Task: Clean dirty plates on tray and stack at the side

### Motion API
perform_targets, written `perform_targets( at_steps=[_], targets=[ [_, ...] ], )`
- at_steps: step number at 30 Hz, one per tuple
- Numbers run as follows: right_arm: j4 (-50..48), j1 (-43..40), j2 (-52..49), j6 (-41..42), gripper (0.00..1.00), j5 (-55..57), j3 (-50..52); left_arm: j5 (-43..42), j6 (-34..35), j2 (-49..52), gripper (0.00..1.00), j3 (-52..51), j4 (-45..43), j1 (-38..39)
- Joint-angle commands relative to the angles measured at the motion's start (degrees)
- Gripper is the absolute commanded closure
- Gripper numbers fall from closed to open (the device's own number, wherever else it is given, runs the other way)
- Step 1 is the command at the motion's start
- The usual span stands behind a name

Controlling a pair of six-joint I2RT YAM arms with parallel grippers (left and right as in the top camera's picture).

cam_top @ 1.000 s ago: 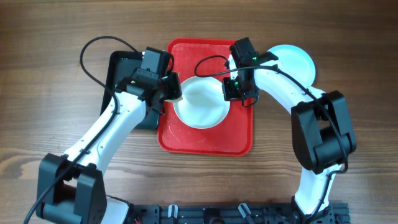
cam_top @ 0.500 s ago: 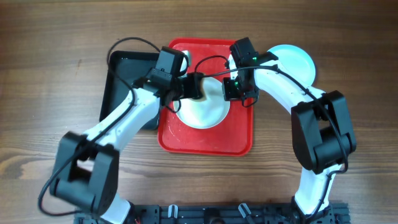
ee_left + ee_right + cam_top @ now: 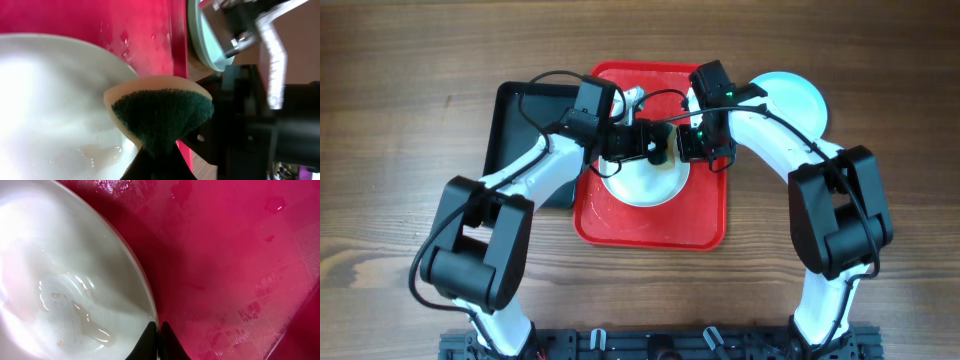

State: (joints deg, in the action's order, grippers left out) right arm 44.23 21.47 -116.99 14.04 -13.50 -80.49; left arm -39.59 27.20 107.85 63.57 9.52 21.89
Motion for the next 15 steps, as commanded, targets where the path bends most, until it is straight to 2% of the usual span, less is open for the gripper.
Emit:
perform_targets(
  at_steps=[1,15],
  targets=[
    [-0.2,1.2,0.9,-0.5,0.96,-2.8,0.5,-2.4,0.3,2.1,0.96,0.2,-0.4,-0.3],
    [-0.2,1.2,0.9,-0.5,0.96,-2.8,0.5,2.7,0.3,5.4,0.96,0.2,-0.1,0.7]
  ],
)
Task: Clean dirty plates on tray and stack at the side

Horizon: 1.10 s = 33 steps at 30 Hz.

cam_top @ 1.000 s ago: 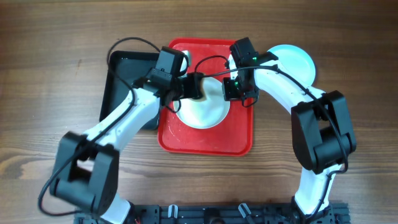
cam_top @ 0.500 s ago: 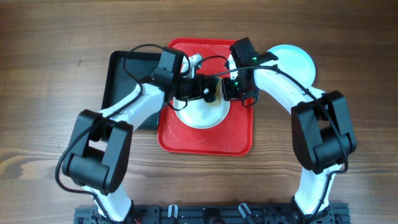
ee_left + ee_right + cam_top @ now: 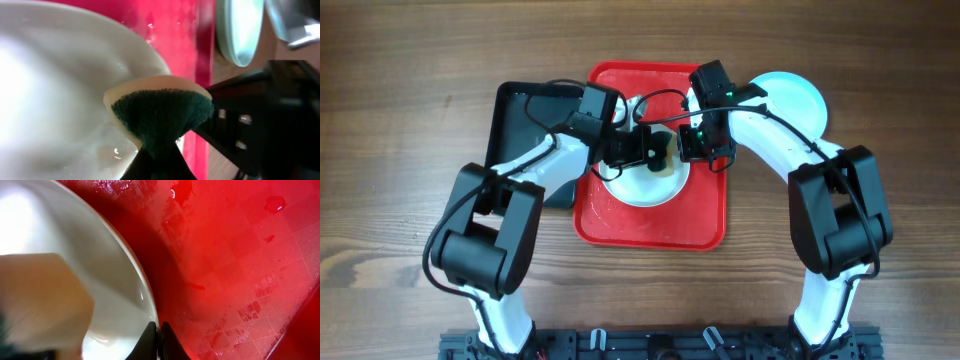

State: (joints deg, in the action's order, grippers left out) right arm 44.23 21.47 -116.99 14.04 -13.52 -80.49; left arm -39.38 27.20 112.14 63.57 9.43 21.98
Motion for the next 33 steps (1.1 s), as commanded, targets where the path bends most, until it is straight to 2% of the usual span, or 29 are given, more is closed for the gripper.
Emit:
perform_targets(
  at_steps=[1,11,18,22,26,28,31,33],
  targets=[
    [-0.2,1.2,0.9,-0.5,0.96,-2.7,0.5,3.1,0.3,1.1,0.96,0.2,0.0,0.9],
    [-0.3,1.2,0.9,-0.5,0.96,-2.7,0.5,12.3,0.0,1.1,0.96,0.2,2.1,1.6],
    [-0.5,1.2,0.9,-0.6,0.96,-2.7,0.5,12.6,0.0,0.5,0.96,0.2,2.4,-0.5],
    [-0.6,1.2,0.9,-0.5,0.96,-2.7,0.5,10.3,-1.5,-5.1,0.96,0.2,3.3,-3.0],
    [-0.7,1.2,0.9,-0.5,0.96,-2.7,0.5,10.8,-1.5,-16.1,0.96,0.2,4.7,-5.5],
    [-0.7,1.2,0.9,-0.5,0.96,-2.7,0.5,13.9,-1.5,-21.4,0.96,0.2,6.4,-7.1],
    [-0.7,1.2,0.9,-0.5,0.96,-2.7,0.5,26.0,-1.5,-27.5,0.96,0.2,12.3,-10.3],
    [-0.7,1.2,0.9,-0.5,0.94,-2.7,0.5,32.7,-4.3,-29.1,0.96,0.2,16.9,-12.6]
  ],
)
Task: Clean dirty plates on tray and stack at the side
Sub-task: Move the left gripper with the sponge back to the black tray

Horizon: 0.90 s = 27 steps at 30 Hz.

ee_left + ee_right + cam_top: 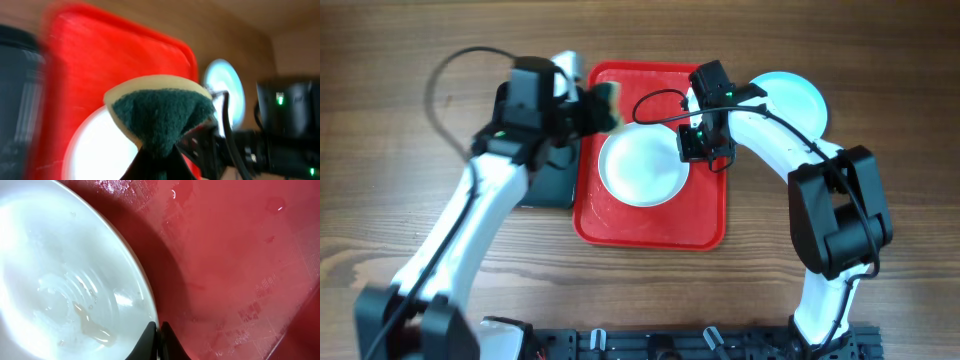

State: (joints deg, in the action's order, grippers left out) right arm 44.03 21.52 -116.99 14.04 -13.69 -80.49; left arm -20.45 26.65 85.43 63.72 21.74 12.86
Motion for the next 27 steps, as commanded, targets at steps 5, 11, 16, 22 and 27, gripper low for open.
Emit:
perform_targets(
  at_steps=[5,11,16,22,27],
  targets=[
    [-0.5,1.1,0.9,-0.4,0.93,-2.6,0.5,18.8,-11.5,-0.9,0.96,0.0,15.1,-9.8],
    [-0.7,1.1,0.9,-0.4,0.93,-2.6,0.5,18.8,-19.4,7.3,0.96,0.0,15.4,-12.1],
    [-0.7,1.1,0.9,-0.4,0.92,-2.6,0.5,22.6,-20.3,15.2,0.96,0.0,11.3,-12.2],
    [-0.7,1.1,0.9,-0.4,0.92,-2.6,0.5,23.6,-25.0,16.0,0.94,0.0,8.2,-12.7],
    [-0.7,1.1,0.9,-0.4,0.92,-2.6,0.5,23.6,-24.9,16.0,0.74,0.0,8.2,-13.1]
  ],
)
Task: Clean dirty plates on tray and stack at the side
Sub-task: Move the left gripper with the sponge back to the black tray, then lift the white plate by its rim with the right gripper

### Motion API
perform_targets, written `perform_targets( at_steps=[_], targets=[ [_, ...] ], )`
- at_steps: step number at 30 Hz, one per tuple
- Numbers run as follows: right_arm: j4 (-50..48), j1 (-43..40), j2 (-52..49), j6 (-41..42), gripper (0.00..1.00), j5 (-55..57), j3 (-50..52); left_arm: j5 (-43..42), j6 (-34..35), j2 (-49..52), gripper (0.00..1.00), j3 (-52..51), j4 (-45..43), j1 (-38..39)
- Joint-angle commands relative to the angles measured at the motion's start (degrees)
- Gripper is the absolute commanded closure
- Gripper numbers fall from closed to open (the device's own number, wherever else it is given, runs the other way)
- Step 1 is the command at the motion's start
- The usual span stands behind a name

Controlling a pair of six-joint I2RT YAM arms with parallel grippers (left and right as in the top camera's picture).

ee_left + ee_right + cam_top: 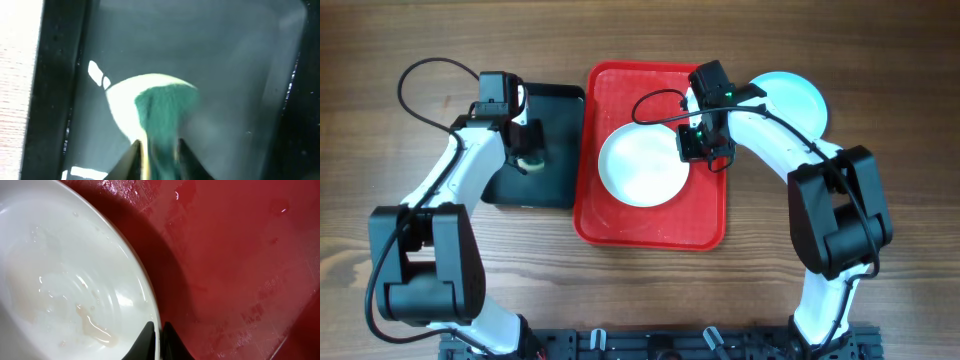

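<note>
A white plate lies on the red tray. My right gripper is shut on its right rim; in the right wrist view the fingertips pinch the plate's edge, and a wet smear shows on it. My left gripper is down in the black tray. In the left wrist view its jaws stand parted, with the blurred yellow-and-green sponge between them against the black tray's floor.
A light blue plate sits on the table right of the red tray, behind my right arm. The red tray's floor is wet. Wood table lies all around, and a cable loops off the left arm.
My left arm has moved from the red tray's left edge to the black tray, and its jaws have parted around the sponge. My right gripper still holds the plate's rim.
My left gripper held the sponge on the white plate at its right side while the right gripper pinched the rim. Then the sponge was lifted clear near the tray's left edge. Now it is down in the black tray with the jaws parted.
</note>
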State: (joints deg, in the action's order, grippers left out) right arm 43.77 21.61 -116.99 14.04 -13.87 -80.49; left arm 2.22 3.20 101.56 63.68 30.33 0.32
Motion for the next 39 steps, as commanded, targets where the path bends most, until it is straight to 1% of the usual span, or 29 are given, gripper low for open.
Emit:
perform_targets(
  at_steps=[1,2,3,4,5,6,7,9,10,12,13,19,21,23,24,25,28,31,34,39],
  targets=[
    [-0.5,1.0,0.9,-0.4,0.92,-2.4,0.5,0.9,-1.5,-0.2,0.65,0.1,-0.4,-0.6],
    [-0.5,1.0,0.9,-0.4,0.92,-2.4,0.5,0.9,-1.5,-0.2,0.54,0.1,-0.4,-0.6],
    [-0.5,1.0,0.9,-0.4,0.92,-2.4,0.5,0.9,-1.4,-0.2,0.51,0.1,-0.4,-0.6],
    [-0.4,1.0,0.9,-0.4,0.88,-2.4,0.5,0.7,-0.8,-0.4,0.5,0.1,-0.9,-0.6],
    [-0.4,1.0,0.9,-0.4,0.78,-2.4,0.5,0.2,-0.8,-1.1,0.48,0.2,-1.4,-0.6],
    [-0.5,1.0,0.9,-0.4,0.71,-2.4,0.5,0.2,-0.8,-1.9,0.46,0.6,-1.7,-0.6],
    [-0.5,1.0,0.9,-0.4,0.68,-2.4,0.5,0.2,0.3,-3.2,0.43,1.4,-2.2,-0.6],
    [-0.7,1.0,0.9,-0.4,0.67,-2.4,0.5,0.2,0.7,-6.6,0.37,3.0,-3.7,-0.6],
    [-0.8,1.0,0.9,-0.4,0.67,-2.4,0.5,0.3,0.7,-8.2,0.32,3.5,-4.8,-0.6],
    [-1.0,1.0,0.9,-0.4,0.66,-2.4,0.5,0.3,0.7,-11.3,0.12,3.5,-8.2,-0.6],
    [-1.1,1.0,0.9,-0.4,0.66,-2.4,0.5,0.5,0.6,-12.4,0.0,3.5,-9.3,-0.6],
    [-2.1,1.0,0.8,-0.3,0.68,-2.4,1.4,0.4,0.7,-14.2,0.0,3.5,-9.7,-0.6],
    [-4.0,1.0,0.8,-0.1,0.79,-2.4,2.5,0.4,0.7,-14.2,0.0,3.5,-9.7,-0.6],
    [-6.3,1.0,0.8,1.2,0.87,-2.4,4.2,0.4,0.7,-14.2,0.0,3.5,-9.7,-0.6],
    [-7.3,1.0,0.8,1.4,0.94,-2.4,5.2,0.4,0.7,-14.2,0.0,3.5,-9.7,-0.6],
    [-7.3,1.0,0.8,1.2,0.96,-2.4,5.6,0.4,0.7,-14.2,0.0,3.5,-9.7,-0.6],
    [-7.1,1.0,0.9,-0.6,0.96,-2.2,5.6,0.4,0.7,-14.2,0.0,3.5,-9.7,-0.6],
    [-6.0,0.7,1.9,-0.5,0.96,-2.2,4.3,0.4,0.7,-14.2,0.0,3.5,-9.7,-0.6],
    [-5.2,0.6,6.1,-0.5,0.96,-2.0,2.2,0.4,0.7,-14.2,0.0,3.5,-9.7,-0.6],
    [-7.3,0.7,13.9,-0.3,0.96,2.8,1.9,0.4,0.7,-14.2,0.0,3.5,-9.7,-0.6]
  ],
)
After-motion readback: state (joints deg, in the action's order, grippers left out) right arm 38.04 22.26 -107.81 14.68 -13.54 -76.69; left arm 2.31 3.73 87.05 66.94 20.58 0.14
